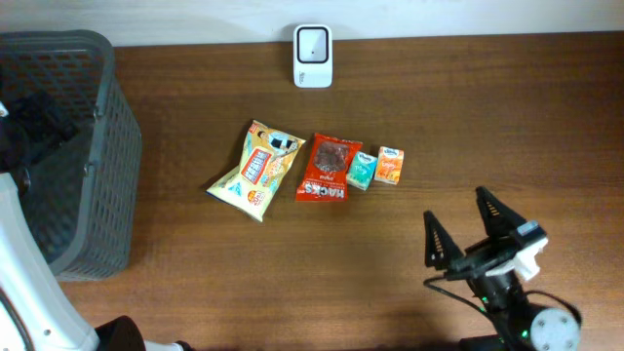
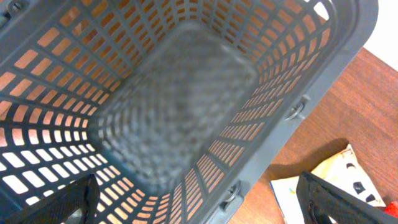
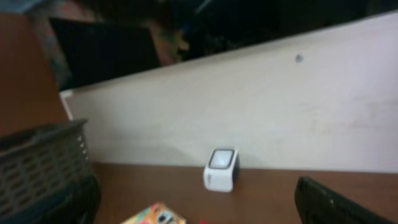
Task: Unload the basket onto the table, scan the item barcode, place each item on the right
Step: 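Move the right gripper toward the red bag and grasp it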
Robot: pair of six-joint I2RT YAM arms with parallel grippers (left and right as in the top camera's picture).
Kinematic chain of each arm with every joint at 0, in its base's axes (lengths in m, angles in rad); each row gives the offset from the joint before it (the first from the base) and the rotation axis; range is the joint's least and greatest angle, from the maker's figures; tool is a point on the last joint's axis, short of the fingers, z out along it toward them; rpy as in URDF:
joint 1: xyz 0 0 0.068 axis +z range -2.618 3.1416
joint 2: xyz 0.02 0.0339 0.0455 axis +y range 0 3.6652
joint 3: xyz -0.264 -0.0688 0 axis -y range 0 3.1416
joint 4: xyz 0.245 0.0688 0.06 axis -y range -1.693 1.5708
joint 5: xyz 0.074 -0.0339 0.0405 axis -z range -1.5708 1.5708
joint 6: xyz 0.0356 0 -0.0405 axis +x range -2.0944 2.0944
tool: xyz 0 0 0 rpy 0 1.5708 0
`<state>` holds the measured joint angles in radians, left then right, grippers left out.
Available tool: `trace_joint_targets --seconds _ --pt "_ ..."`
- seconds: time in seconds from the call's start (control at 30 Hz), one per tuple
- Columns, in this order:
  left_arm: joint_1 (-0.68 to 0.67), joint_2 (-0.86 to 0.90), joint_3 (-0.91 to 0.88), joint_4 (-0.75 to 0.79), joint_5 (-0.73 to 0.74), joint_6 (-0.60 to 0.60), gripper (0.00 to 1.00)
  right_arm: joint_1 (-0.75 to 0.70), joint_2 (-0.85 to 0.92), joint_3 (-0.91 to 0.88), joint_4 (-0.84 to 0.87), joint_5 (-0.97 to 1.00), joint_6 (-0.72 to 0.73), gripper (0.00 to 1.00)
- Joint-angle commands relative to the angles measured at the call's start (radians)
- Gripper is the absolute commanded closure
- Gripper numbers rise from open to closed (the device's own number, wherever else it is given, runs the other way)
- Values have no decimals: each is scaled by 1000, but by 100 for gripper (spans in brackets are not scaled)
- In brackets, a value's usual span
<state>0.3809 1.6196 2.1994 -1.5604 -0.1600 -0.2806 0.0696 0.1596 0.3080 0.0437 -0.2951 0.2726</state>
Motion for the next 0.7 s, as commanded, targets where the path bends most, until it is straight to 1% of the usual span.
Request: trace_joint_targets --seconds 0.0,0.03,0.1,0.17,0.23,0.27,0.37,0.43,0.5,0.53,0.57,0.6,0.67 --pt "2 -2 8 3 3 -7 1 -5 243 234 -211 98 -60 2" --pt "2 -2 8 3 3 -7 1 -5 386 323 -301 109 -60 2" --pt "2 -2 8 3 3 -7 1 -5 570 420 -381 88 -59 2" --pt "2 -2 8 2 3 -7 1 -5 712 482 -392 3 -55 2" --pt "2 -2 8 3 3 -7 1 -5 867 517 -373 -169 -55 2" --pt "2 -2 8 3 3 -7 1 -5 926 517 -333 -216 -52 1" --pt "2 -2 8 3 3 -7 1 -5 1086 517 -178 -263 -50 2" --pt "2 -2 8 3 3 -7 1 -5 1165 517 -122 -261 -25 2" --pt "2 -2 8 3 3 -7 1 -5 1249 517 -117 -191 2 2" --pt "2 -2 8 3 3 -7 1 -5 1287 517 -122 -114 78 2" --pt "2 -2 8 3 3 -7 1 -5 1326 517 -126 -34 184 2" --pt "2 -2 8 2 3 -7 1 -5 1372 517 -122 16 251 2" --pt "2 -2 8 3 3 -7 1 -5 1419 517 -112 20 253 2"
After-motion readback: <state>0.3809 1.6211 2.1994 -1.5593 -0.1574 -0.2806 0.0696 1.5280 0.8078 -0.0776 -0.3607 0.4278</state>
